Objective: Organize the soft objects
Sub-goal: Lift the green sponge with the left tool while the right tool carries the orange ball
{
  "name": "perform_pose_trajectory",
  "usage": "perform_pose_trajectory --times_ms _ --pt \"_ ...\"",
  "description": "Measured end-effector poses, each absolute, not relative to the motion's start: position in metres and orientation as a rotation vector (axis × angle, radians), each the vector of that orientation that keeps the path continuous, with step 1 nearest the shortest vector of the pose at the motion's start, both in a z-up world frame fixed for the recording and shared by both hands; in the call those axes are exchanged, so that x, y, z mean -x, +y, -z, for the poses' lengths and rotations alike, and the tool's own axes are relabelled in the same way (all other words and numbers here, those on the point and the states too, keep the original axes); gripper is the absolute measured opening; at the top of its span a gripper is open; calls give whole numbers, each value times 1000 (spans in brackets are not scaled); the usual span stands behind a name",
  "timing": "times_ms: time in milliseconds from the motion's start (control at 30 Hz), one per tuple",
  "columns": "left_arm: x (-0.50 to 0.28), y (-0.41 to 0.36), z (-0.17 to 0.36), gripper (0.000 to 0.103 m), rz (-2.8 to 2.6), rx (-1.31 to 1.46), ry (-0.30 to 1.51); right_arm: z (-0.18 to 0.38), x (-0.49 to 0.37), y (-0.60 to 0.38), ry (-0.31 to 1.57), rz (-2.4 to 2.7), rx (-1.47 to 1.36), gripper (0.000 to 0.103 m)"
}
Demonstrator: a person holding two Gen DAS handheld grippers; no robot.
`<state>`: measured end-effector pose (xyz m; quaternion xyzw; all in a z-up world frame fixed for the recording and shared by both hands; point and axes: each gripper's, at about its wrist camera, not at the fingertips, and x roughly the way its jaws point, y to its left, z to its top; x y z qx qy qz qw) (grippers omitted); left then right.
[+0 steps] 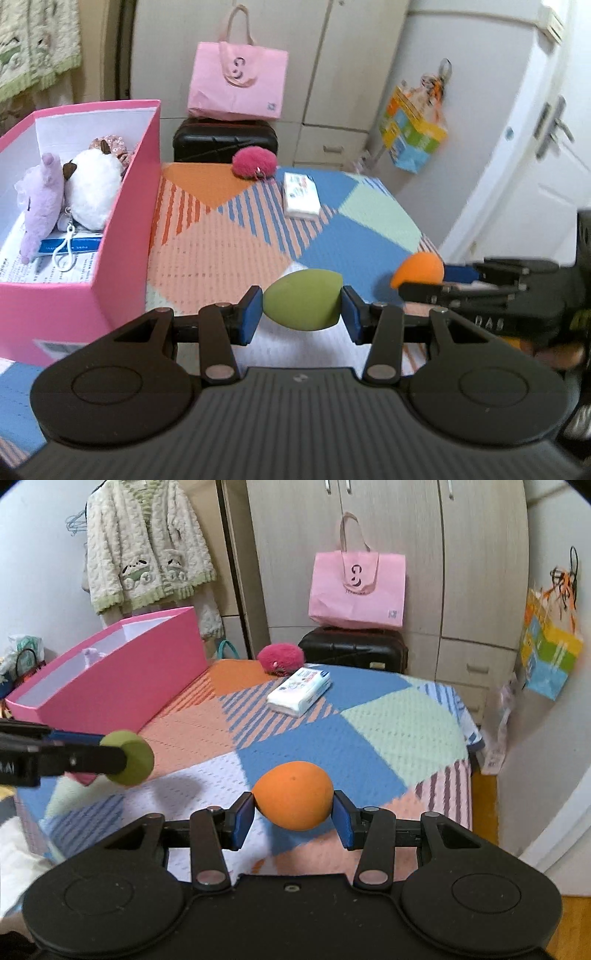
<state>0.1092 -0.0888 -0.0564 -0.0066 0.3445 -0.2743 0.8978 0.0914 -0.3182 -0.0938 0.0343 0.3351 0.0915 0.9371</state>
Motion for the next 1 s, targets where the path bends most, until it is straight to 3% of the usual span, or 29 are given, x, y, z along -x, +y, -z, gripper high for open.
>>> perform_pose_trajectory --times_ms 233,500,1000 --pt "-97 -70 46 45 595 -34 798 83 -72 -298 746 -237 -125 51" --pt "-92 -28 24 45 630 -4 921 30 -42 -257 654 -400 -82 51" --pt "-79 46 -22 45 598 -3 801 -27 -57 -183 562 -612 2 51"
